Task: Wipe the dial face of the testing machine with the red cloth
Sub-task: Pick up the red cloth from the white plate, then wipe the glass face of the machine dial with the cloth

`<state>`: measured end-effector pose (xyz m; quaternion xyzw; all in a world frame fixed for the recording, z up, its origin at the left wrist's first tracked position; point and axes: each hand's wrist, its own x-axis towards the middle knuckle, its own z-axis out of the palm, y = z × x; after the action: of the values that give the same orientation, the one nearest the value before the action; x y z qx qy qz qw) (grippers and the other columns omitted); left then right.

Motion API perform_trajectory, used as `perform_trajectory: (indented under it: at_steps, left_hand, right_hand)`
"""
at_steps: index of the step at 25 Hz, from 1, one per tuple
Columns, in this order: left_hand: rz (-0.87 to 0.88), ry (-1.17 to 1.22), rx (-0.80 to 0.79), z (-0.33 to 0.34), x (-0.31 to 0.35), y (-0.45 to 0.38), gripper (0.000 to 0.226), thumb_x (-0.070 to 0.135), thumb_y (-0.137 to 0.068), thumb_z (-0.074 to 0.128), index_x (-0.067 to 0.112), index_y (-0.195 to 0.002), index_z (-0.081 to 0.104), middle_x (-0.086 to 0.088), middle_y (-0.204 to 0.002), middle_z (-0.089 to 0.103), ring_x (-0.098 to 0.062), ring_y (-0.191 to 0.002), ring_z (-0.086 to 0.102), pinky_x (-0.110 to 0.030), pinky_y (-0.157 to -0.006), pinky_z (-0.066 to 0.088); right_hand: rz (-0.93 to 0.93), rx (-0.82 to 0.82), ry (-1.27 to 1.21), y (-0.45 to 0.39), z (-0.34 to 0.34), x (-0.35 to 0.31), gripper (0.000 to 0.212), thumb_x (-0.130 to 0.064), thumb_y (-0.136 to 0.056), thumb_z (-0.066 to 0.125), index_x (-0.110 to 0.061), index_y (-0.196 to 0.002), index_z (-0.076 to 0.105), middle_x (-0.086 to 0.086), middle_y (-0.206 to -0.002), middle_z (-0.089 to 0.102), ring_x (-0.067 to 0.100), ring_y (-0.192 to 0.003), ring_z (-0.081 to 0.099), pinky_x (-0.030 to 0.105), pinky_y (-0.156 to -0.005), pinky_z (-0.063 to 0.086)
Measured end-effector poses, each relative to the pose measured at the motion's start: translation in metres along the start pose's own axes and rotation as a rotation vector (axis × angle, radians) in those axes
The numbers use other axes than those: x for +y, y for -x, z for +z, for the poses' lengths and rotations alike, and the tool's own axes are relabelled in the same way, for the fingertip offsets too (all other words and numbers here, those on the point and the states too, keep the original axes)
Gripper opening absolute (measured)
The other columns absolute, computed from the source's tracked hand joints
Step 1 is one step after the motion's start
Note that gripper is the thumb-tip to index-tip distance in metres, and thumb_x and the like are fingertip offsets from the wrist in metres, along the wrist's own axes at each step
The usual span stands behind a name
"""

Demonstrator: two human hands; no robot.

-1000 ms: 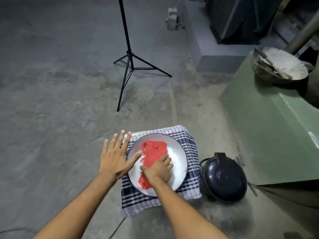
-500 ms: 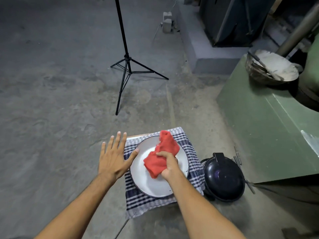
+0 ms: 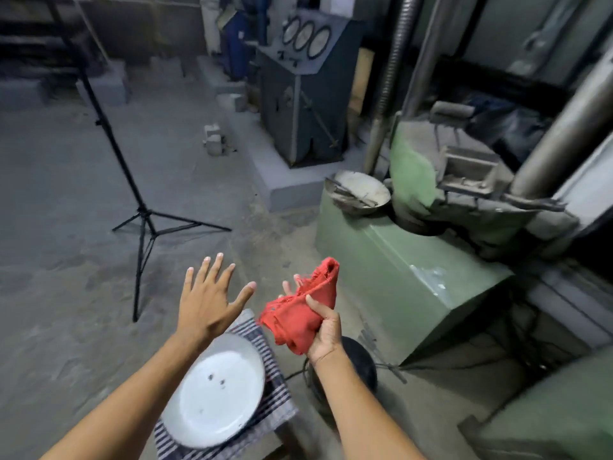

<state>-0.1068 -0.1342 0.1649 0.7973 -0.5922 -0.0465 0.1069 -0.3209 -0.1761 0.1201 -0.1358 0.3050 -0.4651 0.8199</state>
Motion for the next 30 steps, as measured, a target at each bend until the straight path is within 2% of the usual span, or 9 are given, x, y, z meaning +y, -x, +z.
perform_trajectory:
  at_steps: [4,6,9,11,16,24,27,28,30]
  left_hand:
    - [0.191,0.005,0.061,-0.051,0.128,-0.008,0.107,0.088,-0.084,0.007,0.024,-0.160,0.048,-0.004,-0.178,0.022,-0.023,-0.166,0.013,-0.048,-0.134,0.004]
    - [0.292,0.024,0.083,-0.071,0.200,-0.002,0.106,0.088,-0.085,0.008,0.024,-0.160,0.048,-0.005,-0.178,0.022,-0.024,-0.167,0.013,-0.049,-0.134,0.003]
    - [0.464,0.048,0.112,-0.092,0.314,0.023,0.106,0.087,-0.087,0.010,0.021,-0.160,0.048,-0.006,-0.178,0.023,-0.025,-0.167,0.013,-0.049,-0.134,0.003]
    - [0.572,0.072,0.125,-0.102,0.387,0.049,0.106,0.087,-0.086,0.012,0.020,-0.159,0.049,-0.007,-0.177,0.025,-0.027,-0.166,0.015,-0.049,-0.134,0.005]
    - [0.828,0.160,0.126,-0.112,0.577,0.144,0.110,0.087,-0.082,0.010,0.020,-0.161,0.046,-0.005,-0.178,0.021,-0.024,-0.167,0.012,-0.048,-0.134,0.003]
    - [1.074,0.236,0.152,-0.120,0.797,0.274,0.108,0.089,-0.083,0.009,0.025,-0.167,0.034,-0.003,-0.180,0.015,-0.023,-0.167,0.008,-0.046,-0.135,0.001]
    - [1.139,0.259,0.168,-0.124,0.858,0.297,0.107,0.090,-0.084,0.007,0.028,-0.169,0.026,-0.001,-0.180,0.014,-0.023,-0.167,0.007,-0.048,-0.135,0.000]
    - [1.159,0.259,0.178,-0.125,0.876,0.301,0.107,0.090,-0.084,0.006,0.029,-0.170,0.023,0.000,-0.180,0.012,-0.023,-0.167,0.007,-0.048,-0.135,0.001]
    - [1.191,0.274,0.178,-0.124,0.911,0.304,0.106,0.090,-0.085,0.005,0.030,-0.171,0.017,0.000,-0.181,0.009,-0.023,-0.167,0.005,-0.049,-0.135,0.001]
  right_hand:
    - [-0.350,-0.145,-0.157,0.069,-0.027,-0.119,0.070,-0.013,-0.089,0.067,-0.012,-0.156,0.045,0.015,-0.161,0.049,0.039,-0.146,0.049,0.059,-0.111,0.048]
    - [-0.469,-0.167,-0.166,0.116,-0.044,-0.179,0.081,-0.017,-0.087,0.075,-0.006,-0.159,0.040,0.018,-0.163,0.046,0.038,-0.147,0.048,0.059,-0.110,0.049]
    - [-0.570,-0.178,-0.143,0.197,-0.079,-0.266,0.085,-0.031,-0.082,0.084,-0.002,-0.154,0.048,0.023,-0.157,0.050,0.041,-0.134,0.060,0.057,-0.115,0.046]
    - [-0.641,-0.130,-0.149,0.252,-0.108,-0.316,0.082,-0.041,-0.082,0.082,-0.001,-0.149,0.056,0.025,-0.156,0.052,0.039,-0.133,0.061,0.055,-0.117,0.043]
    - [-0.849,-0.027,-0.236,0.409,-0.185,-0.433,0.076,-0.057,-0.098,0.049,-0.002,-0.149,0.056,0.024,-0.154,0.053,0.036,-0.134,0.060,0.056,-0.122,0.036]
    - [-1.047,0.223,-0.160,0.610,-0.280,-0.560,0.065,-0.046,-0.097,0.061,-0.002,-0.145,0.059,0.019,-0.133,0.067,0.036,-0.110,0.065,0.060,-0.119,0.038]
    - [-1.167,0.341,-0.136,0.661,-0.299,-0.615,0.045,-0.045,-0.100,0.060,-0.009,-0.124,0.071,0.015,-0.111,0.072,0.029,-0.099,0.069,0.052,-0.110,0.047]
    - [-1.187,0.375,-0.144,0.674,-0.303,-0.633,0.043,-0.047,-0.101,0.059,-0.011,-0.120,0.072,0.013,-0.107,0.073,0.029,-0.101,0.069,0.051,-0.107,0.049]
    - [-1.216,0.476,-0.109,0.695,-0.312,-0.668,0.050,-0.051,-0.102,0.057,-0.011,-0.131,0.065,0.014,-0.117,0.070,0.034,-0.119,0.065,0.054,-0.115,0.045]
